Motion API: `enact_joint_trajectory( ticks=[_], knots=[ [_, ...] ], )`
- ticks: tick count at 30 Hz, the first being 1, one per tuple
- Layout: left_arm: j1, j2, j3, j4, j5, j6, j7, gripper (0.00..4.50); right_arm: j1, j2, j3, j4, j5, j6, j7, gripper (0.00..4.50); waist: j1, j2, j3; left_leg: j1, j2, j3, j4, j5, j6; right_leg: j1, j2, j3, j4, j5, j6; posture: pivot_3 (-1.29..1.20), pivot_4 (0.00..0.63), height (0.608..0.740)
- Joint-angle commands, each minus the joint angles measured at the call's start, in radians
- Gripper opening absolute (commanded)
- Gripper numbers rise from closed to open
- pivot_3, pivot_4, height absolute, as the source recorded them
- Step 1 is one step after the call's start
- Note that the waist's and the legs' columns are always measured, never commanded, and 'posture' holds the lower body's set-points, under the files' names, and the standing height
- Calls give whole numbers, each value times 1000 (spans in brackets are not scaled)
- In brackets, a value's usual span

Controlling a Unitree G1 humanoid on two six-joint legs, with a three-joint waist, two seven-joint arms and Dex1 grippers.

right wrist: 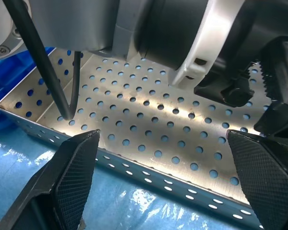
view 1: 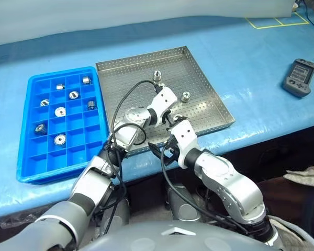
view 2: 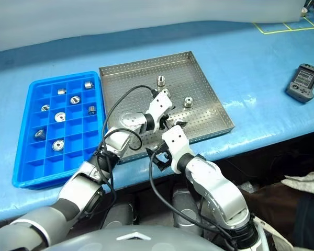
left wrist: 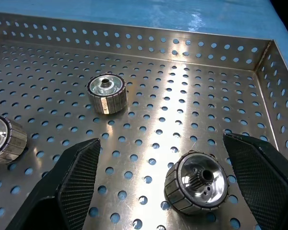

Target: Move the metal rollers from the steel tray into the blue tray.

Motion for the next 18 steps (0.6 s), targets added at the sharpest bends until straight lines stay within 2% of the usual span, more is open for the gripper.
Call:
enact_joint_trajectory(
  ticks=[1,5,14,18],
  knots=[
    [-29,-6,-61,42,53,-49,-47,4458,-9,-1,6,-51,2,-5,4,4500,-5,0,0,0,0,0,0,0,0,0,0,0,0,0,0,-257,150,740],
    [-42,-17,-70,91,87,-62,-31,4458,-6,0,8,-55,2,-4,-2,4500,-21,0,0,0,0,0,0,0,0,0,0,0,0,0,0,-264,150,740],
    [-28,-26,-16,76,95,-16,22,1722,-8,4,8,-47,3,-6,-4,4500,-33,0,0,0,0,0,0,0,0,0,0,1,0,0,1,-235,150,740],
    [13,-24,81,-42,65,53,122,1719,-26,6,16,-31,9,-6,12,4500,-33,1,0,0,0,0,0,0,0,0,0,1,0,0,2,-200,150,740]
  ],
)
